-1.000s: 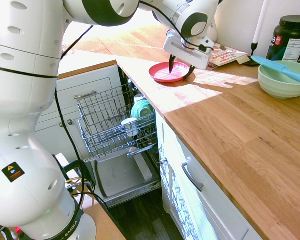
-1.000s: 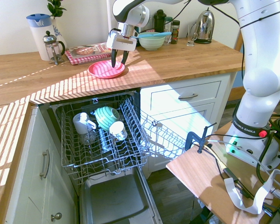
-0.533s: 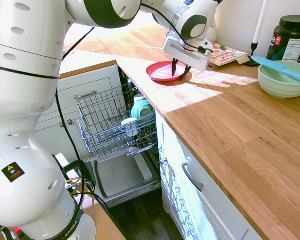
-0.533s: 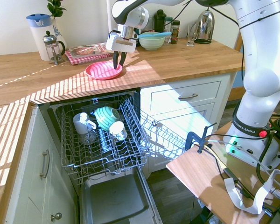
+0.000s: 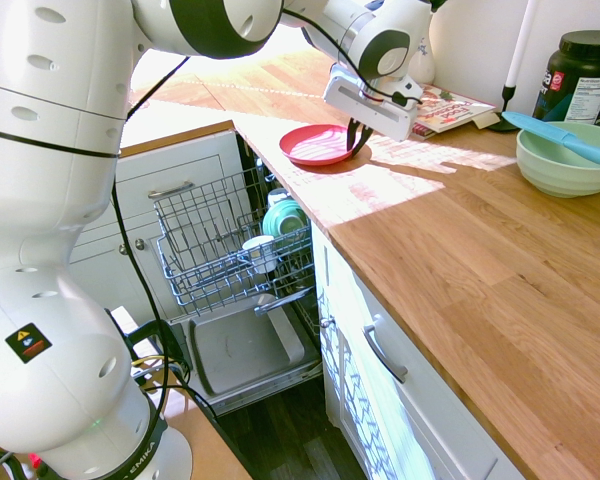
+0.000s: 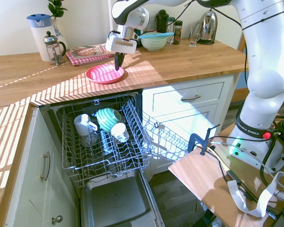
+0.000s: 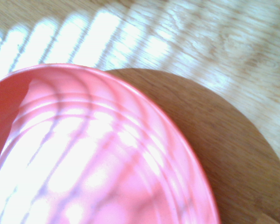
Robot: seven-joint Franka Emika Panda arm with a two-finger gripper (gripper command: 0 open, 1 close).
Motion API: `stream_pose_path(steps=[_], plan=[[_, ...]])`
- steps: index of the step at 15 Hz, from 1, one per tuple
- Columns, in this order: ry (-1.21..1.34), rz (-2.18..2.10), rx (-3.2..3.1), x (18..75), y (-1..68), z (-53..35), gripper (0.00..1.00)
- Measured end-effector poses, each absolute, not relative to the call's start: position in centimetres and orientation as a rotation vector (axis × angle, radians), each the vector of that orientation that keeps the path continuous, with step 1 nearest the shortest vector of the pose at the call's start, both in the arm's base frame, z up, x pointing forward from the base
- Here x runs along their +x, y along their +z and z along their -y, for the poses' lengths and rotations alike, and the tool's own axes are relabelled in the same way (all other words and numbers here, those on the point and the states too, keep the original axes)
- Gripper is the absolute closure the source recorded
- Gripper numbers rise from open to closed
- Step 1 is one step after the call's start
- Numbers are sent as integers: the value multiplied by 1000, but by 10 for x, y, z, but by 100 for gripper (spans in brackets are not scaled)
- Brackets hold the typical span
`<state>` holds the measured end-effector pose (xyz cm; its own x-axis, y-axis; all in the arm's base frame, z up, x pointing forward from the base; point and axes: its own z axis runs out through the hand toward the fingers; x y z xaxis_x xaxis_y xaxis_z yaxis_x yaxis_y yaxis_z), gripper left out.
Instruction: Put the plate in the dishwasher
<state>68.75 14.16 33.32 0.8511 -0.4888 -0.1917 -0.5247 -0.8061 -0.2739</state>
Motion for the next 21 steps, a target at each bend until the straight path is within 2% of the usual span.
stream_pose_path(steps=[4,7,10,12,15,18,21], plan=[[41,-720,-2695,698,361,-137,100],[-65,-564,-2797,699,440,-148,100],[-176,-352,-2938,661,514,-263,100],[-284,-210,-3033,618,521,-347,100],[-468,-29,-3169,541,478,-438,100],[-694,143,-3284,451,369,-502,100],[-931,304,-3383,379,258,-498,100]])
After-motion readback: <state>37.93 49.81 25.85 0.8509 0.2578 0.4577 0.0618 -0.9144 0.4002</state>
